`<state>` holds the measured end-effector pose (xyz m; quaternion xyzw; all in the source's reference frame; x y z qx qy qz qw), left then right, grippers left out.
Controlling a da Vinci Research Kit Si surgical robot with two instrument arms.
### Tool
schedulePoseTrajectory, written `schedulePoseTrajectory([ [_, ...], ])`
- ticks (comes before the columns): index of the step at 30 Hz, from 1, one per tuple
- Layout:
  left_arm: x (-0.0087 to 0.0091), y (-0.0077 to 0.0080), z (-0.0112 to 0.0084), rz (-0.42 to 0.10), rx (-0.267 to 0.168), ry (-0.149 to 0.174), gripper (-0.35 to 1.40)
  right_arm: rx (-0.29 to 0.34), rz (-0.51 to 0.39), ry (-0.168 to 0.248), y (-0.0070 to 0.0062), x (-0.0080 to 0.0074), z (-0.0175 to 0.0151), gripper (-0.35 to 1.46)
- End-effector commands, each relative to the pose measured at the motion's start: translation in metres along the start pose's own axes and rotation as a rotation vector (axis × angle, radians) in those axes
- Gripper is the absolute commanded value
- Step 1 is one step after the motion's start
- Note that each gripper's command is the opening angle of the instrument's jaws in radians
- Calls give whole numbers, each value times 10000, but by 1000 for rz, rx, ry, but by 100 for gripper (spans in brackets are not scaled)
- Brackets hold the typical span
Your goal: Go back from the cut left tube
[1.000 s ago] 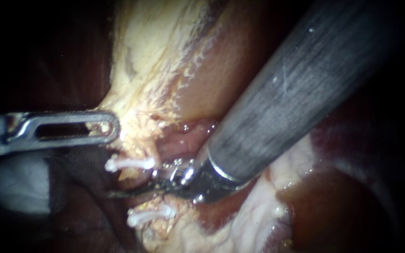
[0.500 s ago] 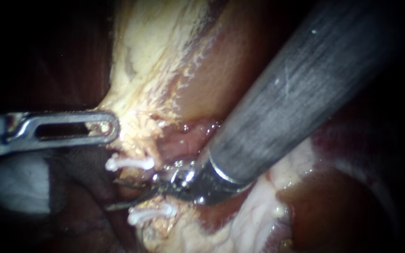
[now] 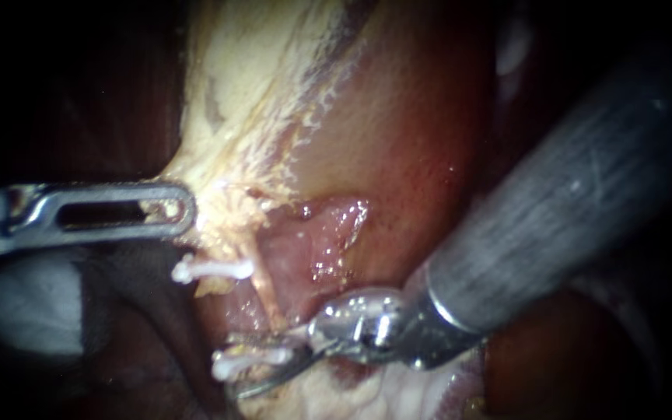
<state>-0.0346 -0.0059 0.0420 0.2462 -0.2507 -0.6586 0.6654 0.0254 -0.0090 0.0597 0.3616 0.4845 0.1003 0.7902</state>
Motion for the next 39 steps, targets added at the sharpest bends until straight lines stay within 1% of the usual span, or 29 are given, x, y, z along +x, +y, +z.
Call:
schedulePoseTrajectory([
  [1,0,0,0,0,-1,0,-35,-8,-15,4,-1,-1,-7,133],
  [6,0,1,0,0,0,0,-35,-49,-78,33,-10,-5,-57,138],
  [10,0,1,0,0,0,0,-35,-98,-122,68,-16,0,-111,141],
  [13,0,1,0,0,-1,0,-35,-133,-161,77,-18,5,-147,143],
  [17,0,1,0,0,0,0,-35,-182,-212,102,-22,12,-183,143],
  [19,0,1,1,0,0,0,-35,-204,-230,103,-24,15,-197,143],
  [23,-1,1,1,0,-1,0,-35,-241,-272,110,-27,23,-214,143],
  [27,0,2,3,0,-1,-1,-35,-257,-292,116,-27,26,-221,143],
  [30,3,4,9,2,-2,-5,-35,-259,-296,115,-26,26,-221,143],
  [33,9,7,22,4,-8,-14,-35,-260,-301,114,-24,25,-220,143],
  [37,15,10,45,8,-1,-12,-35,-263,-306,112,-20,23,-220,143],
  [39,15,10,51,8,-1,-12,-35,-263,-306,112,-19,23,-220,143],
])
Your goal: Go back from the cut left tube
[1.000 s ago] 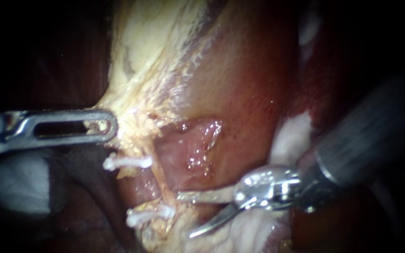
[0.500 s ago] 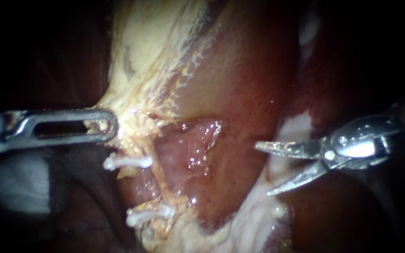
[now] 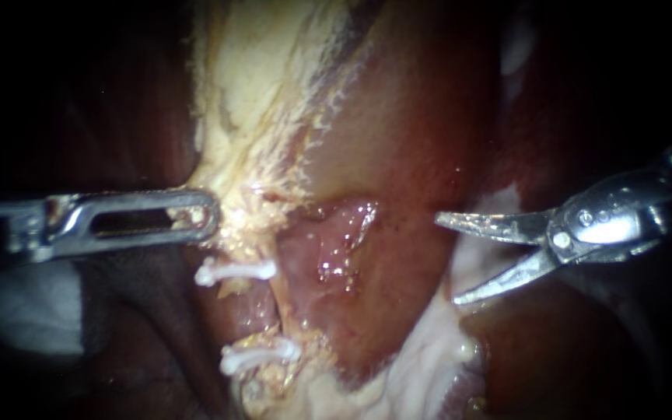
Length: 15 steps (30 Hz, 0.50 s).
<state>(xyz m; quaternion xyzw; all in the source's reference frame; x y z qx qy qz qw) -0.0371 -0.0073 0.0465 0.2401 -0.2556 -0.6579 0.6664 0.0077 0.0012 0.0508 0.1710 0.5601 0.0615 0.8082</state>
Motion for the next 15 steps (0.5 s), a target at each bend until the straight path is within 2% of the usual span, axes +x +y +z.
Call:
schedulePoseTrajectory([
  [1,-1,0,3,0,1,1,-35,0,1,-1,0,-1,0,143],
  [15,8,-15,37,0,17,13,-35,-7,-7,12,2,1,0,143],
])
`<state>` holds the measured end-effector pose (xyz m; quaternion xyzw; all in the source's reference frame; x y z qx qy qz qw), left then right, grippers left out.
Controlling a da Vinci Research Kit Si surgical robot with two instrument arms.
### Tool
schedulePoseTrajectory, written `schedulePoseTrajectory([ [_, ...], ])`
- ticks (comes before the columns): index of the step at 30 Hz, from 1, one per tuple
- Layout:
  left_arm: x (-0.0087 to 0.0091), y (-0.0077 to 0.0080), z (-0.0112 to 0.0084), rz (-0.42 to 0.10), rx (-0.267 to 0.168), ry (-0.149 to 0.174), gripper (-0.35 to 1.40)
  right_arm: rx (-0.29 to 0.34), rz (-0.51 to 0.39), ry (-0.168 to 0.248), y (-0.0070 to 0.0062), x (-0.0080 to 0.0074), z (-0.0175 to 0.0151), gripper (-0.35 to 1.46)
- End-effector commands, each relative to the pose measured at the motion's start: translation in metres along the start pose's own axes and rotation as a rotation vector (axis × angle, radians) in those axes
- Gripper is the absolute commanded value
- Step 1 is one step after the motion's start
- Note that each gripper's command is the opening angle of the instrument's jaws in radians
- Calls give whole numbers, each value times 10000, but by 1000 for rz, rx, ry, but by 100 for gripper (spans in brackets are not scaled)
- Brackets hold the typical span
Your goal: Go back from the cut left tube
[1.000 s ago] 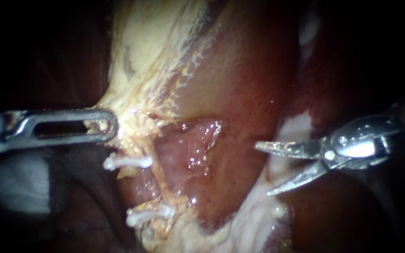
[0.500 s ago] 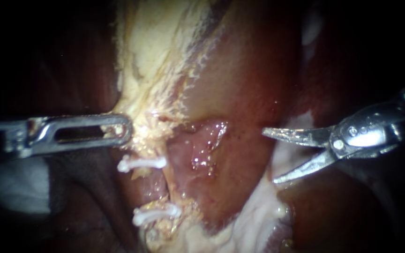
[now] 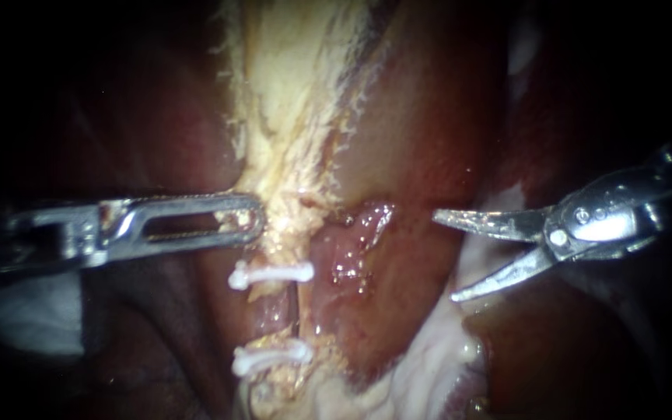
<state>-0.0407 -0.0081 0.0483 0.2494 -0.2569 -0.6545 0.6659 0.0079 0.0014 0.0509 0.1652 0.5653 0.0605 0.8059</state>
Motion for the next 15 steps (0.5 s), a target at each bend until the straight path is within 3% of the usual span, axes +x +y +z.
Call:
schedulePoseTrajectory([
  [1,0,0,1,0,0,1,-35,0,-4,0,0,1,-1,143],
  [15,0,0,2,0,2,3,-35,-1,-3,0,2,0,0,143],
])
